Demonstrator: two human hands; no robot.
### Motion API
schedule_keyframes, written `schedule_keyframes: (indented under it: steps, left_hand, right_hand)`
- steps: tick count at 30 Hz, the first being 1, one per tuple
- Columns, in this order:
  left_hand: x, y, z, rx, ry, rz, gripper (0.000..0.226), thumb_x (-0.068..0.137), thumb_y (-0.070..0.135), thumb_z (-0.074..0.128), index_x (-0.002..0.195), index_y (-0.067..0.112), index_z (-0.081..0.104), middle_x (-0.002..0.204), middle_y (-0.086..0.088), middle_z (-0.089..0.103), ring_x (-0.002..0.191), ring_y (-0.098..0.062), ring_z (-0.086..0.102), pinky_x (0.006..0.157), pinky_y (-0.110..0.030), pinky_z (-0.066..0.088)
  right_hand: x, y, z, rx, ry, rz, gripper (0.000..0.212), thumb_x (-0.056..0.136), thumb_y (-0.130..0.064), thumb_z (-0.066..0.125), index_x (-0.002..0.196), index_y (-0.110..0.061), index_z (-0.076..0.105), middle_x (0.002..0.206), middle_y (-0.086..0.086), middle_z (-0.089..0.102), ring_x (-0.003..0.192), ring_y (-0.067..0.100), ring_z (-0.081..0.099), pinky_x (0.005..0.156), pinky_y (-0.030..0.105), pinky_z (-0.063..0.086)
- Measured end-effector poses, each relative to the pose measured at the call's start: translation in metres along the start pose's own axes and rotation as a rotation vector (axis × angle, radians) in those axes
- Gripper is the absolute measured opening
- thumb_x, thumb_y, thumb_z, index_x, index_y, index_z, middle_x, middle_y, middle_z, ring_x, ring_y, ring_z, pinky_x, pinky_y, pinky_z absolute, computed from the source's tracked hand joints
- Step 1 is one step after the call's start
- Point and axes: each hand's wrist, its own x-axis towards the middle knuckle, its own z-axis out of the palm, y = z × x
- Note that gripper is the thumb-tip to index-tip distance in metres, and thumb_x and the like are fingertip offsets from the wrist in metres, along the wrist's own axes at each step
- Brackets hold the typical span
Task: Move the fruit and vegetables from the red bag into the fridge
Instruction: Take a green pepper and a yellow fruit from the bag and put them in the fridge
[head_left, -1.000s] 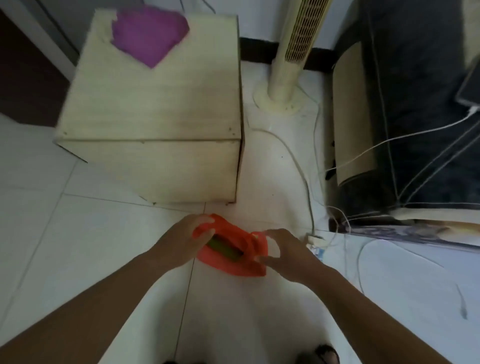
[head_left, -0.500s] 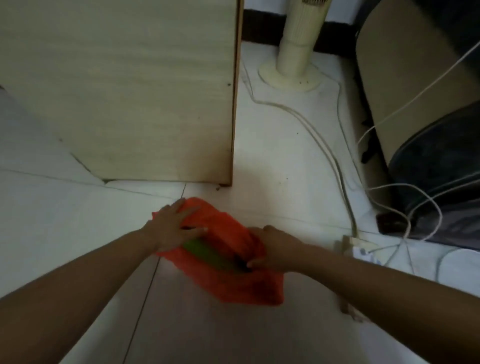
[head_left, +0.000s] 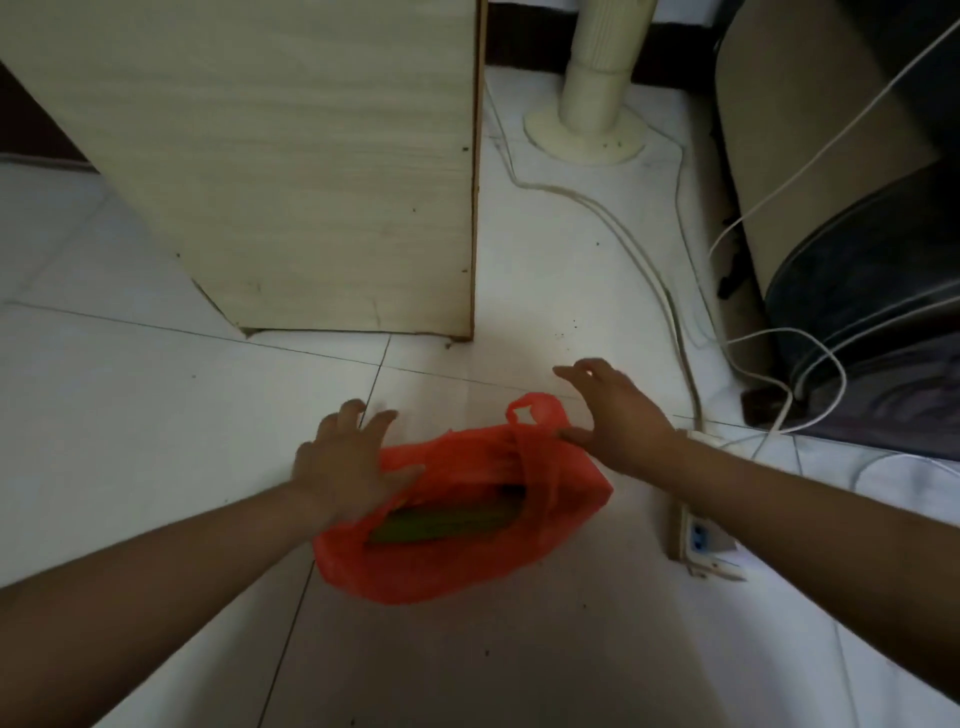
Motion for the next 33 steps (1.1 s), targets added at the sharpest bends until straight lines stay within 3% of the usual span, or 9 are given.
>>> schedule_keyframes:
  steps: [3,8,12,16,20,23,25,28,33]
  left_hand:
    - [0.026,0.034,0.000,-0.128,0.011,0.163,0.073,0.081,0.064,0.052,0.143,0.033,0.028,0.152,-0.001,0.020,0.138,-0.024,0.023,0.110,-0.047,0.031]
    - [0.060,0.075,0.021,-0.156,-0.209,0.356,0.059,0.084,0.053,0.058,0.135,0.027,0.044,0.138,-0.002,0.047,0.126,-0.022,0.044,0.104,-0.041,0.038]
    - [0.054,0.071,0.027,-0.125,-0.116,0.294,0.037,0.086,0.039,0.060,0.119,0.023,0.057,0.119,0.000,0.061,0.110,-0.020,0.055,0.095,-0.035,0.044]
    - [0.047,0.051,0.020,-0.271,-0.014,0.266,0.017,0.083,0.031,0.065,0.097,0.022,0.067,0.098,0.002,0.065,0.094,-0.014,0.059,0.086,-0.031,0.047]
    - [0.039,0.016,0.014,-0.395,0.010,0.150,0.006,0.084,0.033,0.065,0.081,0.029,0.061,0.093,0.001,0.065,0.091,-0.017,0.058,0.081,-0.030,0.046]
    - [0.031,-0.003,0.011,-0.460,-0.043,0.073,0.017,0.083,0.035,0.066,0.071,0.031,0.056,0.085,0.000,0.063,0.087,-0.019,0.061,0.076,-0.030,0.045]
    - [0.026,-0.013,0.009,-0.457,-0.083,0.054,0.015,0.084,0.034,0.066,0.075,0.024,0.058,0.085,-0.001,0.064,0.085,-0.019,0.061,0.075,-0.030,0.046]
    - [0.022,-0.023,0.007,-0.444,-0.113,0.006,0.023,0.082,0.035,0.069,0.092,0.015,0.063,0.097,-0.002,0.064,0.094,-0.020,0.061,0.082,-0.031,0.048]
    - [0.025,-0.011,-0.008,-0.422,-0.043,0.011,0.072,0.075,0.042,0.074,0.135,0.018,0.042,0.134,-0.005,0.045,0.118,-0.023,0.050,0.091,-0.032,0.045]
  right_hand:
    - [-0.023,-0.002,0.012,0.046,-0.022,0.029,0.072,0.079,-0.045,0.067,0.141,-0.027,0.033,0.145,0.003,0.031,0.127,0.025,0.040,0.098,0.039,0.045]
    - [-0.038,0.010,0.018,0.162,-0.032,0.161,0.073,0.078,-0.052,0.066,0.139,-0.025,0.036,0.141,0.002,0.038,0.118,0.020,0.050,0.093,0.035,0.048]
    - [-0.036,0.010,0.015,0.288,-0.072,0.178,0.074,0.075,-0.055,0.067,0.137,-0.025,0.039,0.136,0.001,0.044,0.113,0.017,0.052,0.093,0.031,0.047]
    - [-0.021,-0.009,0.016,0.337,-0.151,0.070,0.071,0.072,-0.054,0.071,0.131,-0.024,0.047,0.127,-0.004,0.048,0.115,0.014,0.046,0.098,0.032,0.042]
    - [-0.002,-0.032,0.016,0.282,-0.092,-0.036,0.032,0.077,-0.031,0.072,0.096,-0.005,0.069,0.096,0.012,0.065,0.091,0.023,0.058,0.082,0.036,0.046]
    - [0.012,-0.031,0.018,0.294,-0.027,0.009,0.016,0.082,-0.024,0.066,0.091,-0.010,0.069,0.098,0.008,0.060,0.092,0.024,0.057,0.080,0.031,0.045]
    - [0.020,-0.025,0.017,0.303,0.015,0.032,0.011,0.083,-0.026,0.066,0.092,-0.019,0.067,0.101,0.003,0.058,0.094,0.019,0.055,0.080,0.026,0.043]
    - [0.025,-0.013,0.010,0.315,0.076,0.068,0.012,0.084,-0.026,0.065,0.093,-0.017,0.066,0.103,0.004,0.062,0.088,0.015,0.054,0.079,0.026,0.042]
    - [0.022,-0.004,0.000,0.370,0.068,0.108,0.007,0.084,-0.027,0.066,0.089,-0.021,0.066,0.102,-0.001,0.065,0.085,0.013,0.058,0.076,0.024,0.043]
